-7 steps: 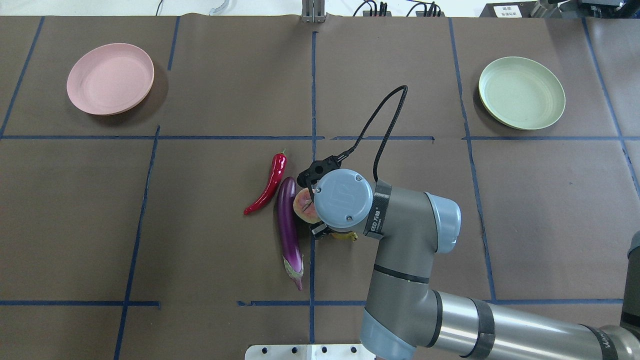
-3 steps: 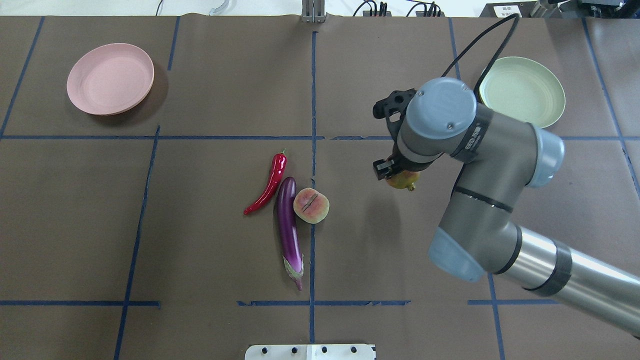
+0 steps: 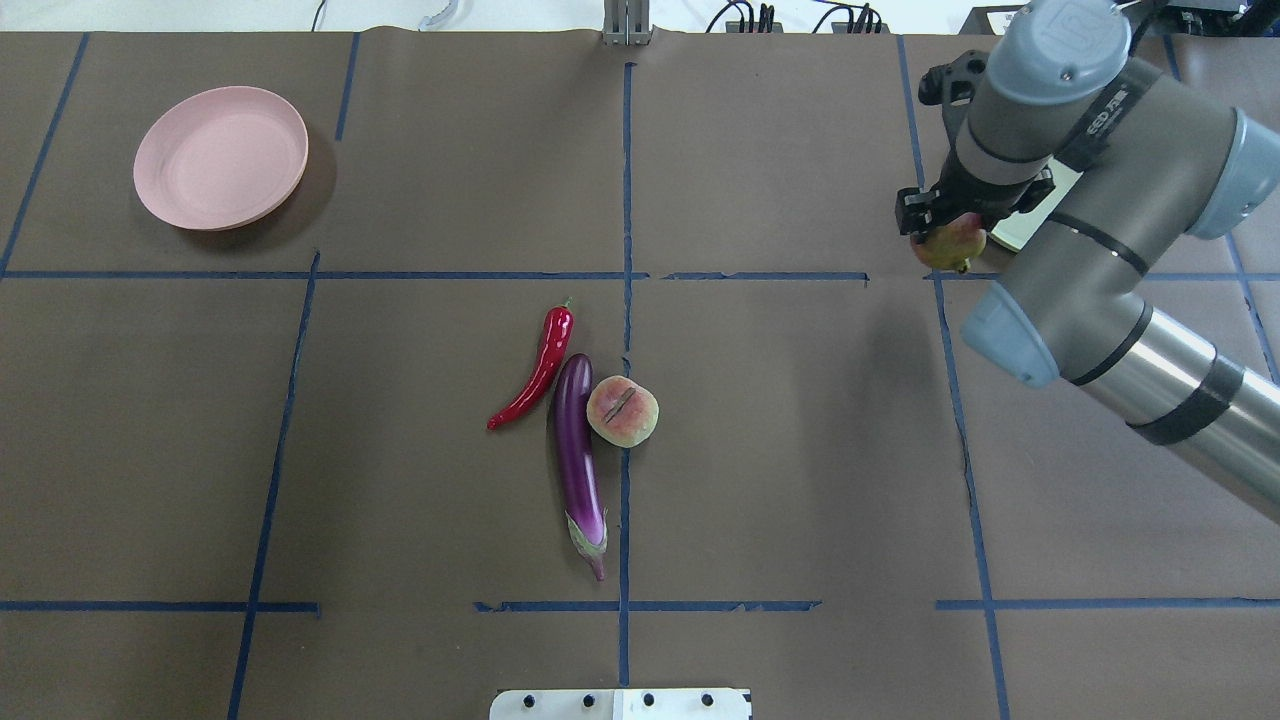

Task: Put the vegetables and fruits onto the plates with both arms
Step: 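Carry the pomegranate to the green plate and release it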

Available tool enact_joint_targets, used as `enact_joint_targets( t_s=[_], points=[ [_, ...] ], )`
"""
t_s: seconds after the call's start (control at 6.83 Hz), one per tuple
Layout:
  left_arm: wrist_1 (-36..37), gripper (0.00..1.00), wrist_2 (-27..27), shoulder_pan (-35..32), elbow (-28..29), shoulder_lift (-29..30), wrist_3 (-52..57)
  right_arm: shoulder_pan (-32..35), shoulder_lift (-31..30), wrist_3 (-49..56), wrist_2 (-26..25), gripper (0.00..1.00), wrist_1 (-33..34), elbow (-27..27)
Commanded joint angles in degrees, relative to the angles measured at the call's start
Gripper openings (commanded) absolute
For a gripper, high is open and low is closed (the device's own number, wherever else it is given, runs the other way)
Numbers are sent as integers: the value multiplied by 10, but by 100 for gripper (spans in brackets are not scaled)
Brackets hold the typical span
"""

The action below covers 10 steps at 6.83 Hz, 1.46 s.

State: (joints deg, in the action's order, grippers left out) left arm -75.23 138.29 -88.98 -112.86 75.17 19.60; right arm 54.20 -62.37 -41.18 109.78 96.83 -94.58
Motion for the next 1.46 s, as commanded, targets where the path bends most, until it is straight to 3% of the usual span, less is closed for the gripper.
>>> enact_joint_targets(
  t_s=[0.0, 0.15, 0.44, 0.59, 0.73, 1.02, 1.32],
  points=[
    [-6, 100, 1, 30, -3, 40, -58, 80, 4, 2, -3, 2, -75, 138],
    [-21, 100, 1, 75, -5, 61, -124, 90, 5, 2, -8, 2, -171, 216],
    [-122, 100, 0, 128, -3, 64, -261, 95, 5, 5, -8, 6, -192, 236],
    [-163, 100, 0, 149, -3, 65, -319, 96, 3, 6, -8, 44, -193, 236],
    [-192, 100, 0, 175, -6, 83, -387, 98, 2, 7, -6, 99, -196, 234],
    [-260, 100, -4, 259, -12, 156, -594, 116, -7, 11, 43, 100, -179, 161],
    [-260, 100, -19, 382, 4, 272, -638, 138, -73, 10, 155, 100, -176, 51]
  ],
)
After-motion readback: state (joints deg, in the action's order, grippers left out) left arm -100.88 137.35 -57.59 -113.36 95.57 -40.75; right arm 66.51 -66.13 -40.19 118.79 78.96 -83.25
